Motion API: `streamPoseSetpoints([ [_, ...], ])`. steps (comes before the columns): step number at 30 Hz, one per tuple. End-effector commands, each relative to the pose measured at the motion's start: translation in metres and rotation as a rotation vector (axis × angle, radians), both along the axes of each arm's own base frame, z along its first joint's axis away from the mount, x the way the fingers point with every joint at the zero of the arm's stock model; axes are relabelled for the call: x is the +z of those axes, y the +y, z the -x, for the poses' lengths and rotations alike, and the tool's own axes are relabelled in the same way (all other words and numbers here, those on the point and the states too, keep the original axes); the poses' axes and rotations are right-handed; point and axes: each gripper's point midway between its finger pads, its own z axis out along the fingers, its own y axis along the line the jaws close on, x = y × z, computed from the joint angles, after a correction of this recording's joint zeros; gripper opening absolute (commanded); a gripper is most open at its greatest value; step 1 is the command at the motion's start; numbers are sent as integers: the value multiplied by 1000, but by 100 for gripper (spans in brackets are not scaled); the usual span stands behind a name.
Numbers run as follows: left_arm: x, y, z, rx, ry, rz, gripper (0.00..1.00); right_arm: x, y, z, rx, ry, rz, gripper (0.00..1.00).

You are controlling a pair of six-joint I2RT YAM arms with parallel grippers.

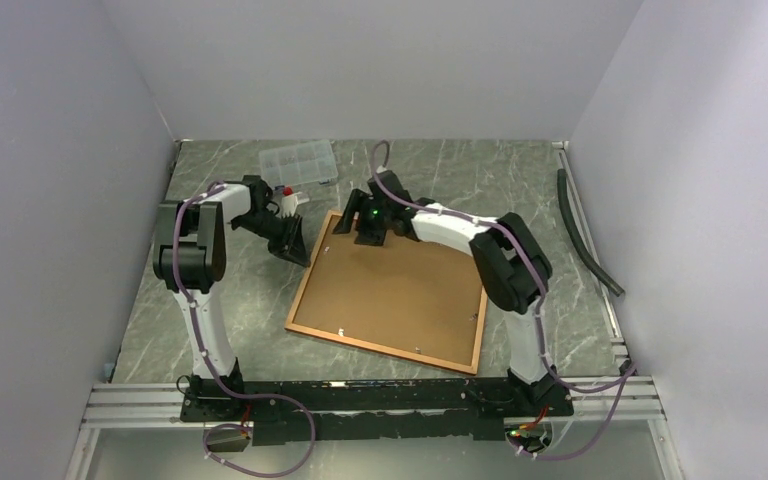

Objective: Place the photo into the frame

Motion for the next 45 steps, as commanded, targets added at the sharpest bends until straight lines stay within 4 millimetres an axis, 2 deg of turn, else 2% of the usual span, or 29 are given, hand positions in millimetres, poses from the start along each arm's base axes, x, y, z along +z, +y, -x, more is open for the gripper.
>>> streamPoseSetpoints([
  [1, -7, -3, 4, 2, 15, 20, 21, 13, 44, -6, 49, -16, -104, 68],
  [7, -12, -5, 16, -4, 50, 37, 20, -7, 64, 0, 73, 19, -121, 68],
  [13, -14, -7, 19, -2, 63, 52, 20, -23, 68, 8, 82, 50, -118, 67],
  [24, -14, -8, 17, 1, 62, 55, 17, -20, 79, 11, 98, 56, -158, 66],
  [29, -16, -7, 18, -2, 62, 49, 16, -16, 80, 19, 101, 61, -162, 66],
  [36, -14, -8, 16, 1, 54, 53, 16, -21, 81, 24, 89, 84, -172, 66],
  [45, -14, -7, 18, -4, 48, 50, 15, -23, 86, 22, 78, 83, -180, 66],
])
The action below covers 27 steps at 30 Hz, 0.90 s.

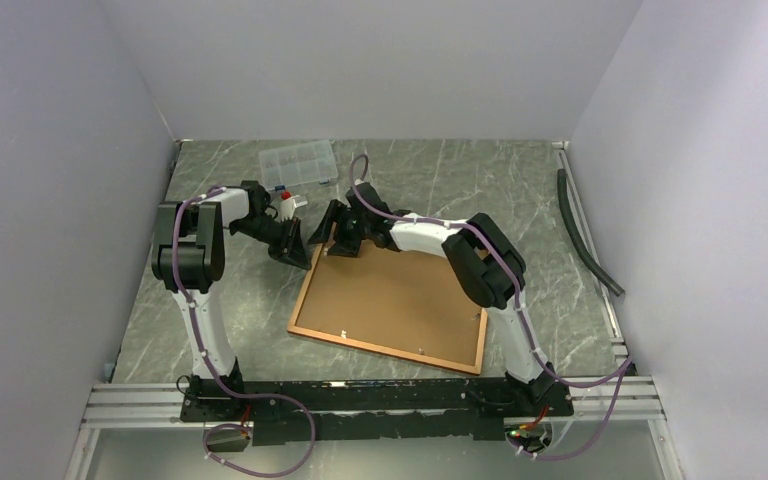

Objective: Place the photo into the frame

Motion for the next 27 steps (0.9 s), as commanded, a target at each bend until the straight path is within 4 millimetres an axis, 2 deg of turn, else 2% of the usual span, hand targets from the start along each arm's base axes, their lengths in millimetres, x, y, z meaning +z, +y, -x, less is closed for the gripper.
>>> streamPoseSetpoints([
  [1, -9, -4, 9, -19, 20, -9, 15, 2, 12, 3, 9, -7, -33, 66],
  [9, -8, -3, 10, -23, 22, -6, 13, 3, 20, 2, 47, -28, -48, 66],
  [17, -8, -3, 9, -24, 23, -4, 12, 1, 18, 3, 73, -38, -45, 66],
  [23, -7, -4, 9, -24, 23, -3, 12, 8, 22, -1, 108, -53, -70, 66],
  [27, -4, -3, 8, -25, 13, -5, 12, 22, 24, -5, 138, -105, -74, 68],
])
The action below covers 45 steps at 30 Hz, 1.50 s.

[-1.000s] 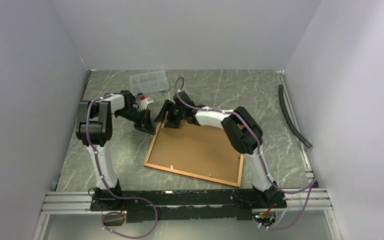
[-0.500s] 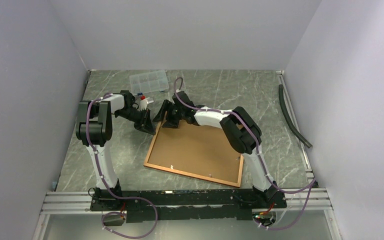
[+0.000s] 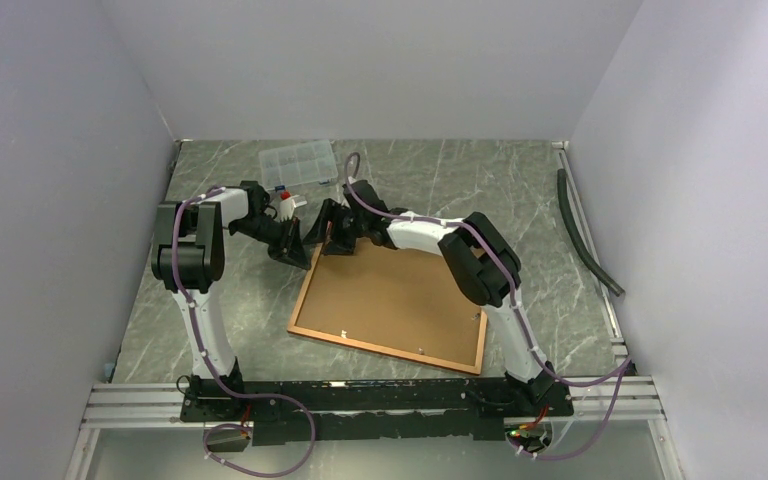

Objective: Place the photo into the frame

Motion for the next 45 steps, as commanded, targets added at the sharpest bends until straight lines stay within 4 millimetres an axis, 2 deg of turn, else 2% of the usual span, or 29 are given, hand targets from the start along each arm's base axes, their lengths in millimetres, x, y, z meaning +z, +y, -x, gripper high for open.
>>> streamPoseSetpoints([
  [1, -4, -4, 8, -27, 8, -9, 12, 20, 13, -9, 59, -89, -31, 68],
  [5, -1, -3, 6, -30, 5, -12, 12, 29, 6, -15, 69, -132, -6, 69],
  [8, 9, 0, 2, -26, -15, -14, 12, 45, -11, -19, 67, -199, 38, 71],
  [11, 30, 5, -6, -14, -51, -4, 15, 66, -34, -16, 101, -338, 159, 76],
  [12, 38, 7, -10, -9, -70, -2, 17, 80, -43, -11, 109, -395, 200, 77],
  [13, 46, 9, -13, -4, -91, -5, 18, 73, -55, -4, 122, -421, 278, 78],
  [14, 56, 11, -17, 3, -125, -13, 20, 84, -68, 3, 127, -494, 353, 78],
  [16, 71, 14, -24, 11, -181, -41, 23, 89, -90, 26, 126, -616, 541, 80],
  [19, 92, 22, -29, 18, -252, -100, 27, 93, -109, 65, 147, -674, 646, 81],
  [22, 119, 36, -32, 39, -358, -191, 33, 108, -147, 87, 78, -774, 790, 85],
  [23, 131, 51, -35, 76, -396, -226, 34, 111, -159, 92, 56, -777, 796, 89],
  [24, 141, 60, -38, 104, -434, -261, 36, 110, -173, 95, 16, -754, 800, 98],
  [26, 156, 82, -45, 189, -493, -351, 52, 97, -202, 95, -50, -656, 807, 100],
  [27, 161, 95, -45, 226, -507, -407, 68, 89, -205, 102, -12, -612, 780, 100],
  [28, 165, 106, -43, 255, -512, -449, 89, 83, -207, 110, 14, -581, 764, 100],
  [29, 169, 112, -40, 275, -511, -459, 94, 81, -203, 121, 49, -570, 745, 100],
  [32, 179, 109, -19, 225, -484, -380, 94, 74, -190, 153, 133, -597, 722, 100],
  [36, 181, 98, 5, 164, -465, -302, 94, 43, -186, 179, 224, -520, 771, 98],
  [41, 179, 94, 38, 87, -455, -254, 94, 27, -162, 214, 351, -542, 673, 88],
  [45, 179, 92, 58, 15, -515, -248, 94, 8, -155, 225, 389, -548, 647, 78],
])
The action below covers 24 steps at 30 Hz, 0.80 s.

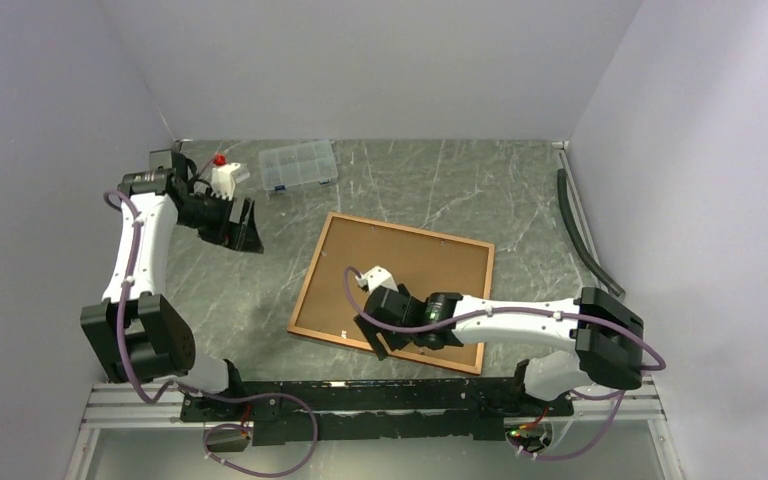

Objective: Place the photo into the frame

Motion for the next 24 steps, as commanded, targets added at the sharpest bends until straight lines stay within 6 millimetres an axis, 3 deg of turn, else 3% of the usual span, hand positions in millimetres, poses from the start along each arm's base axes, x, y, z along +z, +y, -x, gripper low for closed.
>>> streamPoseSetpoints([
  [1, 15, -11, 31, -137, -90, 21, 94, -9, 19, 12, 47, 11, -69, 75],
  [7, 7, -21, 56, -223, -171, 31, 94, -32, 28, 20, 83, -3, -22, 64],
  [13, 0, -28, 71, -282, -256, 36, 94, -43, 35, 20, 100, -23, 10, 53],
  [24, -33, -29, 102, -481, -395, -55, 94, -35, 39, 15, 107, -65, 34, 25],
])
